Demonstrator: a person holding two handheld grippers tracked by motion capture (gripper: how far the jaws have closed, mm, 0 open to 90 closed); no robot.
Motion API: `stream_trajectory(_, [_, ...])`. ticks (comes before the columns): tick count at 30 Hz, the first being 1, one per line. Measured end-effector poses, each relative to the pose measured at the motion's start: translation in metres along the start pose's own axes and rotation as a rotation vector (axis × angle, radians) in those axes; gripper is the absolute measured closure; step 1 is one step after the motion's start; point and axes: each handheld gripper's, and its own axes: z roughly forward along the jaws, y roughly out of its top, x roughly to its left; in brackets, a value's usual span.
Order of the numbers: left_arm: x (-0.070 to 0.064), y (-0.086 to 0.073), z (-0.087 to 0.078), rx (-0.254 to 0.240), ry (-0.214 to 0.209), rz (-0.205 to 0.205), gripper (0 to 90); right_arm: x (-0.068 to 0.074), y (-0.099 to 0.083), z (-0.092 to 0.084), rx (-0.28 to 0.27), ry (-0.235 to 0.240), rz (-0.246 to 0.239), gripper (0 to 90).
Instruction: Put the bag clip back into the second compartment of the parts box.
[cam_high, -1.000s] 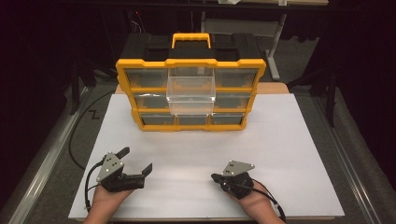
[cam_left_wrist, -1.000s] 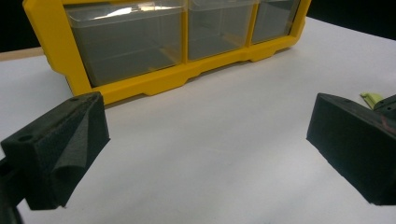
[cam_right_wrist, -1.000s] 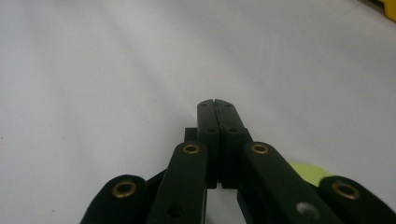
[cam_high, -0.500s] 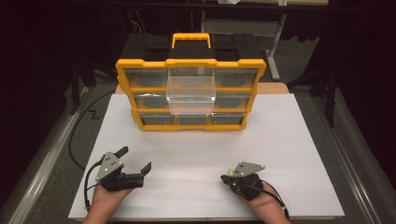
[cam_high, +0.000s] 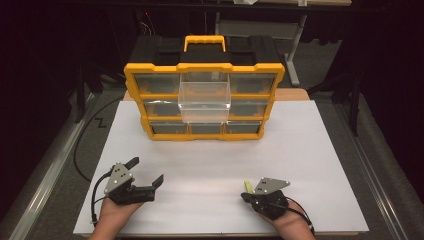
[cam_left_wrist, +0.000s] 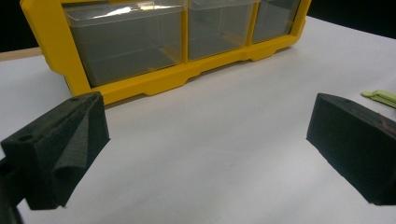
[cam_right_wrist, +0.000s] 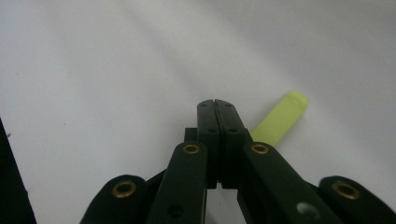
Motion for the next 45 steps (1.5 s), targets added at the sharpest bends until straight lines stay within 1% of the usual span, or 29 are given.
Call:
stream_trajectory(2, [-0.001, 0.0, 0.0, -0.003, -0.001, 0.002, 0.4, -0.003, -0.001, -0.002, 0.001, -0.02, 0.003, 90.0])
stream_trajectory(6, [-0.001, 0.0, 0.001, 0.007, -0.003, 0.004, 0.4, -0.011, -0.004, -0.004, 0.005, -0.049, 0.015, 90.0])
stream_trajectory(9, [-0.002, 0.0, 0.0, -0.002, -0.006, 0.009, 0.4, -0.016, -0.006, -0.005, 0.008, -0.061, 0.029, 90.0])
stream_trajectory(11, [-0.003, 0.0, 0.0, -0.005, -0.007, 0.002, 0.4, -0.019, -0.007, -0.005, 0.004, -0.064, 0.032, 90.0])
stream_trajectory(12, [-0.003, 0.0, 0.0, 0.0, -0.01, -0.002, 0.4, -0.019, -0.007, -0.005, 0.004, -0.063, 0.04, 90.0])
stream_trajectory(14, [-0.003, 0.001, 0.0, 0.004, -0.012, -0.011, 0.4, -0.02, -0.007, -0.005, 0.001, -0.06, 0.036, 90.0])
stream_trajectory(15, [-0.003, 0.001, 0.0, 0.004, -0.016, -0.017, 0.4, -0.02, -0.007, -0.005, -0.003, -0.054, 0.043, 90.0])
stream_trajectory(17, [-0.003, 0.001, 0.0, 0.005, -0.018, -0.019, 0.3, -0.019, -0.006, -0.007, -0.027, -0.041, 0.047, 90.0])
stream_trajectory(20, [-0.005, 0.001, -0.001, 0.003, -0.016, -0.005, 0.4, -0.021, -0.004, -0.016, -0.086, -0.044, 0.068, 89.4])
stream_trajectory(22, [-0.006, 0.0, -0.001, 0.0, -0.012, 0.005, 0.3, -0.026, -0.004, -0.022, -0.112, -0.052, 0.09, 87.3])
stream_trajectory(25, [-0.006, 0.0, 0.0, -0.003, -0.008, 0.007, 0.4, -0.035, -0.007, -0.028, -0.138, -0.055, 0.137, 80.7])
stream_trajectory(27, [-0.006, 0.0, 0.0, -0.002, -0.008, 0.009, 0.4, -0.042, -0.01, -0.033, -0.158, -0.062, 0.164, 73.9])
stream_trajectory(28, [-0.006, 0.0, 0.0, -0.001, -0.008, 0.013, 0.4, -0.044, -0.01, -0.035, -0.163, -0.064, 0.177, 69.5])
stream_trajectory(30, [-0.006, 0.0, 0.0, -0.002, -0.008, 0.013, 0.4, -0.049, -0.012, -0.038, -0.172, -0.053, 0.197, 61.1])
stream_trajectory(31, [-0.006, 0.0, 0.0, -0.002, -0.008, 0.014, 0.4, -0.052, -0.013, -0.039, -0.18, -0.059, 0.203, 54.2])
stream_trajectory(32, [-0.006, 0.0, 0.0, -0.002, -0.009, 0.014, 0.3, -0.053, -0.014, -0.04, -0.18, -0.063, 0.204, 50.6])
stream_trajectory(34, [-0.006, 0.0, 0.0, -0.001, -0.01, 0.014, 0.4, -0.055, -0.015, -0.041, -0.187, -0.07, 0.217, 40.1])
stream_trajectory(35, [-0.005, 0.0, 0.0, 0.0, -0.013, 0.012, 0.4, -0.055, -0.015, -0.041, -0.187, -0.073, 0.221, 36.4])
stream_trajectory(36, [-0.005, 0.0, 0.0, 0.004, -0.014, 0.012, 0.4, -0.056, -0.015, -0.041, -0.191, -0.08, 0.221, 29.3])
stream_trajectory(38, [-0.005, 0.0, 0.0, 0.003, -0.013, 0.014, 0.4, -0.057, -0.015, -0.041, -0.191, -0.09, 0.225, 19.6])
stream_trajectory(40, [-0.005, 0.0, 0.0, 0.012, -0.017, 0.015, 0.4, -0.056, -0.015, -0.041, -0.197, -0.094, 0.226, 9.8])
stream_trajectory(41, [-0.006, 0.0, 0.001, 0.014, -0.014, 0.018, 0.5, -0.056, -0.014, -0.04, -0.197, -0.095, 0.23, 3.6])
stream_trajectory(42, [-0.006, 0.0, 0.001, 0.018, -0.02, 0.018, 0.5, -0.056, -0.013, -0.039, -0.193, -0.102, 0.228, 0.2])
stream_trajectory(45, [-0.007, 0.0, 0.001, 0.017, -0.018, 0.021, 0.5, -0.055, -0.012, -0.038, -0.189, -0.123, 0.217, 0.1])
